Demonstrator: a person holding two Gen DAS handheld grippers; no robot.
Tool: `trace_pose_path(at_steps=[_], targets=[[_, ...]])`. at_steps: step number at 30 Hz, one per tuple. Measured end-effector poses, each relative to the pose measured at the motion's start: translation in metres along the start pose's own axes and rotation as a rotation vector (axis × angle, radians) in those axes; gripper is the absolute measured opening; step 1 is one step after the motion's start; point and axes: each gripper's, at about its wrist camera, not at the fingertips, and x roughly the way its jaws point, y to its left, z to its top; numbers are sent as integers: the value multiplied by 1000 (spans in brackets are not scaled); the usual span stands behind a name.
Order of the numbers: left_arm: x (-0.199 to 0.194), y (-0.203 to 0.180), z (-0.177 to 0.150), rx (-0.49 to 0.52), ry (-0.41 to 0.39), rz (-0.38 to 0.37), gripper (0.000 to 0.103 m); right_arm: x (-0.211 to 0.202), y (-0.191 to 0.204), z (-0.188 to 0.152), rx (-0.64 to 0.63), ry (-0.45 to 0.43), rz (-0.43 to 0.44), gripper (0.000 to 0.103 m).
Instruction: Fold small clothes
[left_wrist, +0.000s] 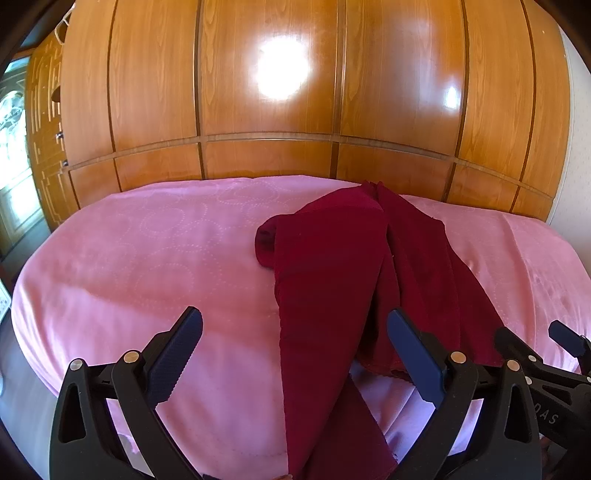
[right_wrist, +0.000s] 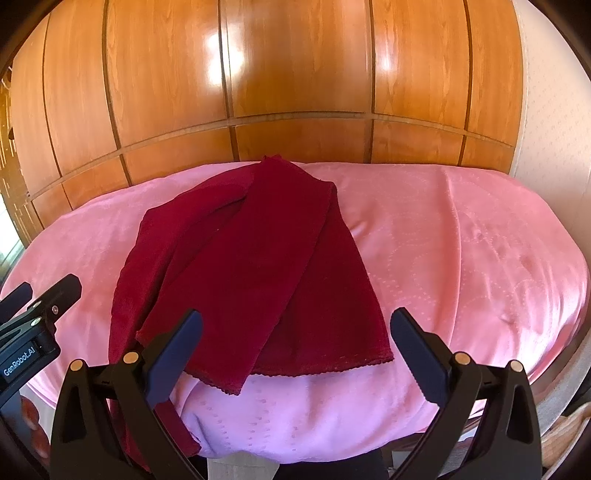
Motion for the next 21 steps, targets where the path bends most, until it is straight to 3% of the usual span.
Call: trace_pose_path(at_steps=[21], targets=[[-1,2,2,-12,13,-14,99,-13,3,-1,29,-18,63,101]])
